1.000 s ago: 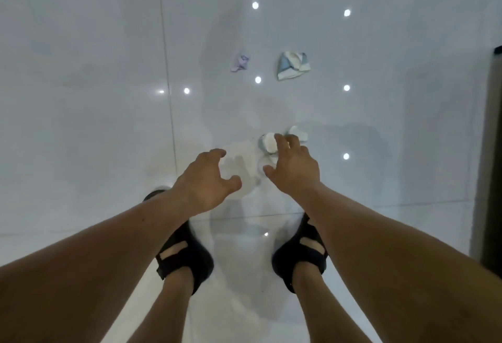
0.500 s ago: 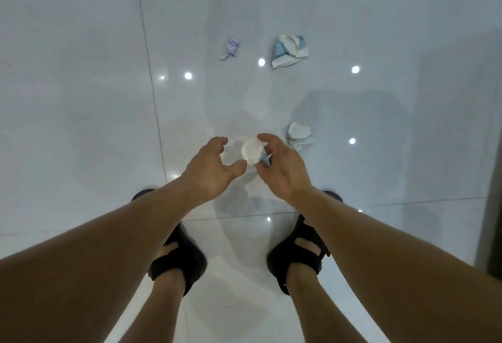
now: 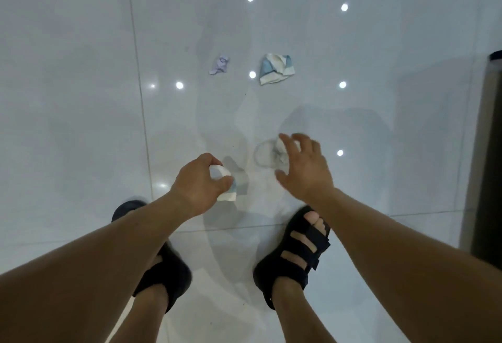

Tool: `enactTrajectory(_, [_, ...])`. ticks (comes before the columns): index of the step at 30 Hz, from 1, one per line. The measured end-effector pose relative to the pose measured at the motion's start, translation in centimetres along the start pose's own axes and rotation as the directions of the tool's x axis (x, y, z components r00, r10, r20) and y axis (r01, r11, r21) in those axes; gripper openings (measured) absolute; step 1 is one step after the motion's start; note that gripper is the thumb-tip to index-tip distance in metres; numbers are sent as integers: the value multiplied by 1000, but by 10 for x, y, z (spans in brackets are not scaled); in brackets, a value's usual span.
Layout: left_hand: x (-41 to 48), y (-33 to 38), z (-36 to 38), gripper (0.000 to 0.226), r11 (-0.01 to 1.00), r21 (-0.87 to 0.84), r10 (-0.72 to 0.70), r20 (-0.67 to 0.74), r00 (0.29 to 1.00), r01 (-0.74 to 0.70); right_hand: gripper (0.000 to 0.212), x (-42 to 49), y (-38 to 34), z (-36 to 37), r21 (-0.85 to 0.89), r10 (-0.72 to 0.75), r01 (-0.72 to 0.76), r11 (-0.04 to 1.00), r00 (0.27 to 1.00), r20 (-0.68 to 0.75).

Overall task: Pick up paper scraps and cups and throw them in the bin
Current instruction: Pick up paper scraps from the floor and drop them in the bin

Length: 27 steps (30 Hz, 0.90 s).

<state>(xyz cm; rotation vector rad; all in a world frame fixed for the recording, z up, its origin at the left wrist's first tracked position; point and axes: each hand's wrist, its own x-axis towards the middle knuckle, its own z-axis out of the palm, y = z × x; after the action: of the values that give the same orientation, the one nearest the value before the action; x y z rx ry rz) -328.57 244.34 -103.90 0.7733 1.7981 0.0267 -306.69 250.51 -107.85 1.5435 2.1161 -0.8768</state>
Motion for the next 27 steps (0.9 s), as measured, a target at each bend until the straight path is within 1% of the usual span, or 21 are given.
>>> enactTrajectory(1, [4,-9,2,27,1000,4,-10,-13,1000,10,79,10,3,5,-41,42,-42,998,999,-5])
enactTrajectory(3, [10,-27,6,27,1000,13,-25,-28,999,25,75,28,4,17,-45,108,-109,993,994,-27])
enactTrajectory(6, [15,-52,10,28,999,42,-32,-35,999,33,55,44,-4,39,-39,153,-159,987,980,-129])
enactTrajectory(8, [16,-63,10,28,997,63,-34,-46,998,37,45,46,-10,51,8,169,-170,985,969,-178])
enactTrajectory(9, [16,-66,8,28,997,71,-36,-53,998,40,42,45,-12,55,38,179,-175,984,968,-178])
enactTrajectory(11, [13,-66,3,27,997,66,-38,-63,997,42,41,38,-19,56,102,198,-184,978,968,-152])
enactTrajectory(13, [6,-59,-7,25,998,51,-20,-67,998,23,45,26,-28,47,172,190,-166,971,973,-134])
enactTrajectory(17, [-19,-29,-39,26,998,40,57,-69,996,-55,49,-3,-61,1,177,39,-11,984,988,-152])
enactTrajectory(19, [-40,-9,-63,28,996,19,85,-75,994,-84,49,-17,-83,-34,193,3,31,981,985,-173])
enactTrajectory(22, [-81,19,-109,30,992,5,126,-120,985,-126,50,-43,-122,-94,209,-47,94,973,974,-221])
enactTrajectory(24, [-118,35,-146,29,988,-7,149,-159,976,-152,53,-63,-150,-139,207,-100,143,968,973,-206])
enactTrajectory(27, [-185,53,-200,31,989,-21,143,-187,972,-149,55,-103,-189,-212,195,-140,172,966,976,-168])
